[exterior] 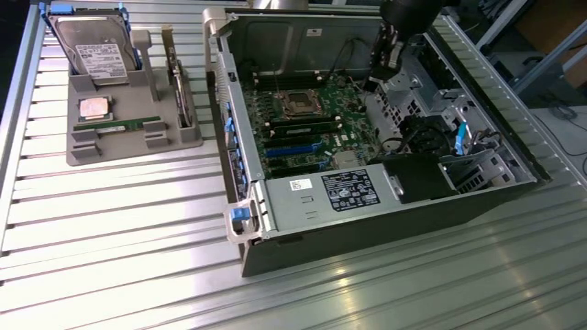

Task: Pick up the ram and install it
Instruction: 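Press down the ram until it locks into place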

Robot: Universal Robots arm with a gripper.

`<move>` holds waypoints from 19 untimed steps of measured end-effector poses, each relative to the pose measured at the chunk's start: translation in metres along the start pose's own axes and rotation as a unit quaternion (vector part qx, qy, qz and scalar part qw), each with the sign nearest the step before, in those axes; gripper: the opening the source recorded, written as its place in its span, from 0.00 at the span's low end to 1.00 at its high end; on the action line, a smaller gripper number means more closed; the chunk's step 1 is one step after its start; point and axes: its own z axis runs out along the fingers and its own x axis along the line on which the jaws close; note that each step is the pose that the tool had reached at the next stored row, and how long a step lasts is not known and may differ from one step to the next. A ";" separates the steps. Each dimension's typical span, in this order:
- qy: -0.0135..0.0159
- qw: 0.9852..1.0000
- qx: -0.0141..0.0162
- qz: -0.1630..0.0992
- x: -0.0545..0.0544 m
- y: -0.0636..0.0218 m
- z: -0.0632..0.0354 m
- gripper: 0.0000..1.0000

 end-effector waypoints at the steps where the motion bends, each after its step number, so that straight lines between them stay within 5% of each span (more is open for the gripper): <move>1: 0.000 1.000 0.000 0.004 0.000 0.0000 0.0000 0.11; 6: 0.001 0.999 -0.002 0.034 0.000 0.0000 0.0000 0.11; 12: 0.002 0.996 -0.006 0.088 0.000 0.0000 0.0000 0.11; 19: 0.003 0.988 -0.011 0.157 0.000 0.0000 0.0000 0.11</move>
